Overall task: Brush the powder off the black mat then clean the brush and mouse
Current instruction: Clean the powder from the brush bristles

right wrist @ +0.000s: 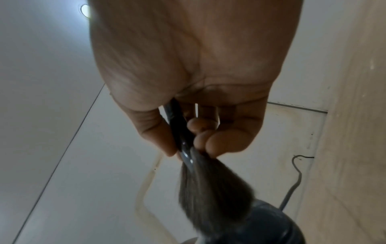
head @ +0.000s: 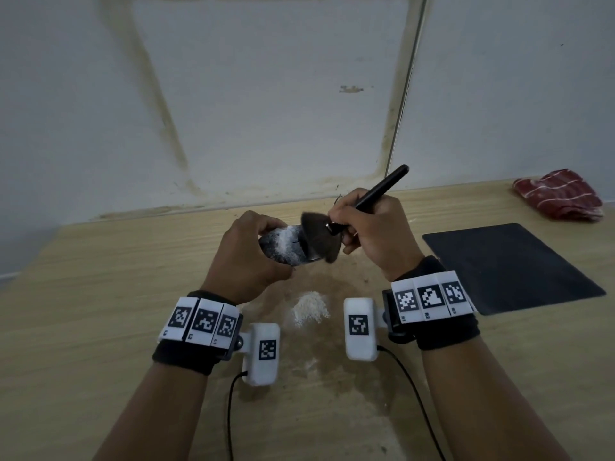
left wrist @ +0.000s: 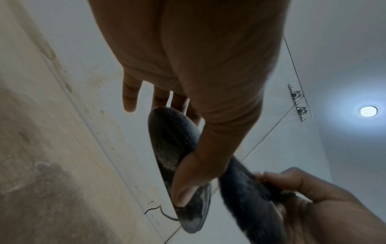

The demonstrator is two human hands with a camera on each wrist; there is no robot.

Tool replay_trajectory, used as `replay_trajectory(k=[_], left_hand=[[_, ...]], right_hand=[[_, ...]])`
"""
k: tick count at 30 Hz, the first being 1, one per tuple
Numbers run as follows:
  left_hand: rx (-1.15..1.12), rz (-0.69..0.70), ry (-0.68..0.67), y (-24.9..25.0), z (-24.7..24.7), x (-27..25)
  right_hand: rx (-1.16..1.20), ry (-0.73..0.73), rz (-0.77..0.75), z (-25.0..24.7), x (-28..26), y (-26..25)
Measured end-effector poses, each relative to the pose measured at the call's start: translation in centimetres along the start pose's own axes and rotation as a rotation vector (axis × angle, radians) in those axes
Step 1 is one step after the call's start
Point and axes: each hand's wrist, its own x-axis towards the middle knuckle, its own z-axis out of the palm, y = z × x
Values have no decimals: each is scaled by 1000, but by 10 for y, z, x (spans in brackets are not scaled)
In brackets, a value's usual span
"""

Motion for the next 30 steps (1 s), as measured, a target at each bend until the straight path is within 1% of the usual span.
replay_trajectory(k=[2, 4, 6, 9, 12, 15, 17, 19, 21, 23, 24, 27, 30], left_hand=[[4, 14, 6, 0, 0, 1], [3, 21, 12, 0, 1, 0], [7, 28, 13, 0, 2, -2], [51, 40, 6, 3, 0, -4], [99, 57, 4, 6, -4, -4], [122, 65, 0, 9, -6, -5], [116, 74, -4, 11, -7, -6], [114, 74, -2, 12, -9, -7], [122, 83, 4, 13, -10, -6], [148, 93, 4, 14, -10, -5], [167, 97, 3, 14, -10, -5], [191, 111, -12, 12, -8, -5], [180, 100, -13, 10, -7, -7]], right_hand=[[-15, -29, 0, 5, 0, 0], [-86, -66, 21, 9, -2, 2], [-130, -61, 22, 8, -3, 3], [-60, -1, -10, 3, -3, -1], [0, -41, -58, 7, -5, -6], [-106, -102, -48, 12, -8, -5], [-152, -94, -36, 10, -9, -3], [-117, -45, -49, 8, -8, -4], [-21, -14, -77, 6, -7, -7], [56, -49, -104, 8, -8, -11], [53, -84, -111, 10, -9, -12], [-92, -152, -73, 15, -10, -7], [-162, -107, -54, 13, -8, -5]])
